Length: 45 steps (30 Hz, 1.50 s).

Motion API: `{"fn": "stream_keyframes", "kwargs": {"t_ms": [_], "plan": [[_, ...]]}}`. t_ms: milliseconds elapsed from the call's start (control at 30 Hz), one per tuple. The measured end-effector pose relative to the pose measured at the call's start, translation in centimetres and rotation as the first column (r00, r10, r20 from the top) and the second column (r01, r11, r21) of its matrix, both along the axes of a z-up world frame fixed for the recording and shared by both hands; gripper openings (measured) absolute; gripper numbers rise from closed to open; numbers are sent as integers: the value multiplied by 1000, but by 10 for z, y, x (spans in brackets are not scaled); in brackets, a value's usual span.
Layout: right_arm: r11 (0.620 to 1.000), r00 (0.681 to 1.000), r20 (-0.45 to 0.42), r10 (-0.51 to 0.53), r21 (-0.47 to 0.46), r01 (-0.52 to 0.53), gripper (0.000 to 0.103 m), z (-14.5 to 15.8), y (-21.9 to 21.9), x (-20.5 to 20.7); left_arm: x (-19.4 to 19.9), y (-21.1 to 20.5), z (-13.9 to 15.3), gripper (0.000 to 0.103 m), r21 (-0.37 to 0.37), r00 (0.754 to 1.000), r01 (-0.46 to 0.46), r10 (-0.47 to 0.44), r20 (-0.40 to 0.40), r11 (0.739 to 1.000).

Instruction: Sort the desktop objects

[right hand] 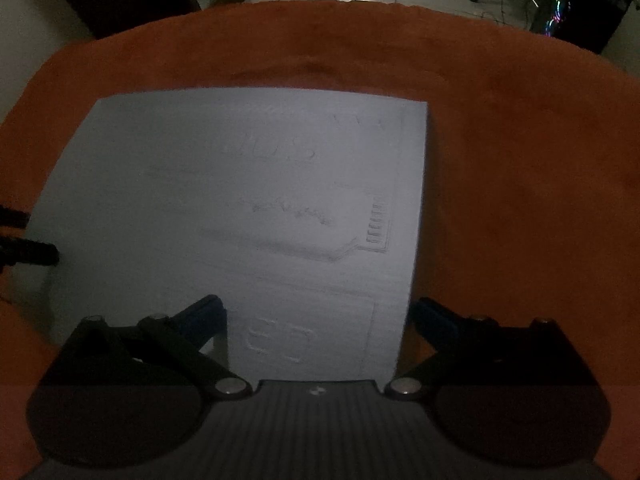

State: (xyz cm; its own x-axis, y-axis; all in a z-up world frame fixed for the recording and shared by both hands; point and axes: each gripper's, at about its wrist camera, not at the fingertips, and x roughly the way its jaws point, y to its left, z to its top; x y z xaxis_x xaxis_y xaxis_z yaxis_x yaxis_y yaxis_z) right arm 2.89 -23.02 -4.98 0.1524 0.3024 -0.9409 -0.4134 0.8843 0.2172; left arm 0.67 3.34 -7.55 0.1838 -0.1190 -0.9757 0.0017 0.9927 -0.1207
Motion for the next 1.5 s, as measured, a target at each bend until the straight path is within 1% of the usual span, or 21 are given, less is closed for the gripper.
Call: {"fn": "stream_keyframes", "kwargs": {"t_ms": [67, 133, 267, 367, 500, 567, 600, 633, 700, 767, 800, 867, 933, 1033, 1100, 1133, 1200, 1267, 1367, 1500], "plan": [[1000, 1000, -11, -6, -4, 6, 103, 2, 1, -2, -3, 0, 0, 103, 2, 1000, -1, 1, 4, 1000], [999, 999, 0, 37, -24, -37, 103, 8, 2, -15, -7, -1, -1, 103, 4, 1000, -3, 3, 8, 1000], [998, 999, -3, 48, -35, -48, 103, 11, -3, -28, -13, -1, -2, 103, 9, 1000, -6, 5, 16, 1000], [1000, 1000, -26, -8, -25, 7, 103, 14, -5, -28, -18, -2, -3, 103, 12, 1000, -8, 8, 22, 1000], [998, 997, -30, -69, -16, 69, 103, 22, -8, -38, -24, -3, -2, 103, 15, 999, -14, 14, 41, 1000], [993, 992, -50, -115, -6, 115, 103, 26, -12, -43, -31, 2, -2, 103, -8, 998, -48, 48, 50, 999], [990, 989, -51, -141, 0, 141, 99, 31, -16, -47, -34, 3, 1, 103, 1, 996, -69, 69, 64, 998], [989, 988, -42, -146, 4, 147, 97, 37, -20, -52, -38, 2, 4, 103, 12, 993, -86, 85, 81, 996], [988, 987, -26, -157, 12, 157, 97, 49, -28, -64, -52, -5, 12, 103, 38, 988, -98, 93, 124, 994], [988, 988, -2, -154, 10, 154, 97, 58, -33, -76, -70, -13, 19, 103, 21, 984, -105, 101, 147, 994], [988, 988, 14, -154, 7, 154, 97, 62, -35, -82, -76, -17, 20, 103, 26, 983, -115, 109, 149, 993], [989, 988, 55, -145, 11, 145, 97, 72, -33, -92, -82, -27, 23, 103, 57, 978, -126, 114, 175, 990], [990, 985, 99, -141, 29, 139, 97, 80, -31, -99, -91, -43, 36, 103, 93, 971, -112, 90, 220, 989], [990, 978, 158, -133, 67, 124, 99, 100, -18, -106, -84, -64, 51, 103, 101, 958, -108, 76, 275, 989], [987, 972, 182, -146, 93, 131, 99, 107, -7, -106, -81, -74, 61, 103, 113, 950, -109, 70, 305, 987], [984, 968, 189, -164, 106, 146, 99, 108, -4, -106, -79, -79, 64, 103, 123, 944, -111, 66, 322, 986], [977, 960, 197, -199, 113, 179, 99, 101, 4, -99, -76, -89, 63, 103, 170, 928, -130, 60, 368, 977], [971, 954, 195, -229, 114, 210, 99, 93, 10, -92, -81, -96, 59, 103, 201, 919, -162, 74, 387, 966], [963, 945, 200, -259, 125, 237, 99, 87, 12, -90, -85, -98, 51, 103, 186, 926, -175, 97, 365, 967], [966, 947, 198, -255, 105, 238, 99, 82, 14, -89, -86, -95, 44, 103, 186, 932, -162, 88, 352, 969]]}}
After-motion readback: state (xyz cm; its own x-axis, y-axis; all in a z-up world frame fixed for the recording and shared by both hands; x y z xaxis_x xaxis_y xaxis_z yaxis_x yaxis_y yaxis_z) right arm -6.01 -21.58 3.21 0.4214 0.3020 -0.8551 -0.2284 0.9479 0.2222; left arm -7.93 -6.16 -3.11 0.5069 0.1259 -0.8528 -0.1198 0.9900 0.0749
